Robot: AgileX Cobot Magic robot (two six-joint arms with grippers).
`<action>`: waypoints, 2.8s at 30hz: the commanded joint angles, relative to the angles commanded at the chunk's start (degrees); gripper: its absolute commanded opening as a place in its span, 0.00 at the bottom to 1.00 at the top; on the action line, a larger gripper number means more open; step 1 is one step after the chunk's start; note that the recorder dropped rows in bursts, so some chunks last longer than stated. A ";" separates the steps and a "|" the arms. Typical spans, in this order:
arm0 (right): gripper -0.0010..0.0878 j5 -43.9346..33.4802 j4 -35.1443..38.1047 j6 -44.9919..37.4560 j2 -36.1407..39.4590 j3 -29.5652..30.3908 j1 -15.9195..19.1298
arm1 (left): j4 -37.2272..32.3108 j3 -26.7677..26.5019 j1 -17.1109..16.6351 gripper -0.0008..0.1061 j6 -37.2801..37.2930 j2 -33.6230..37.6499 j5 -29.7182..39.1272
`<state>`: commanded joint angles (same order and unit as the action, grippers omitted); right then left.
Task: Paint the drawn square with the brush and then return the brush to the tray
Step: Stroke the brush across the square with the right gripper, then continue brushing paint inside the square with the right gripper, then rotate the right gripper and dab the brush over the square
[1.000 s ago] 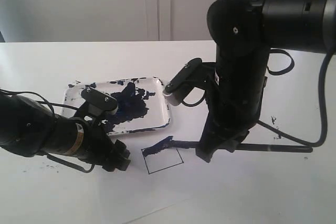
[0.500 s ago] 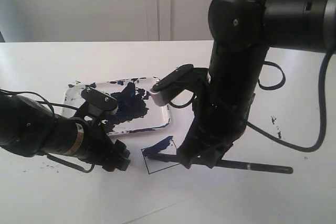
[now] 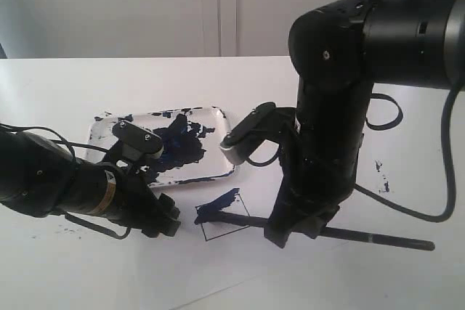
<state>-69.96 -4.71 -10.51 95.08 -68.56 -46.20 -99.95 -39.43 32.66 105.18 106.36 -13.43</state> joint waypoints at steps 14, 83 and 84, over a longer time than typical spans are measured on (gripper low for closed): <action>0.01 0.00 2.05 -0.09 0.00 0.00 0.00 | 0.00 0.00 0.00 0.71 0.00 0.00 0.00; 0.01 0.00 -9.23 6.02 -0.11 0.00 -5.08 | 0.00 0.00 0.00 0.71 0.73 0.00 0.05; 0.01 0.00 -8.43 6.02 -0.11 0.00 -5.17 | 0.00 0.00 0.00 0.71 0.84 0.00 0.05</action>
<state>-69.96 -13.14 -4.49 94.96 -68.56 -51.37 -99.95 -39.43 32.66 106.03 106.36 -13.38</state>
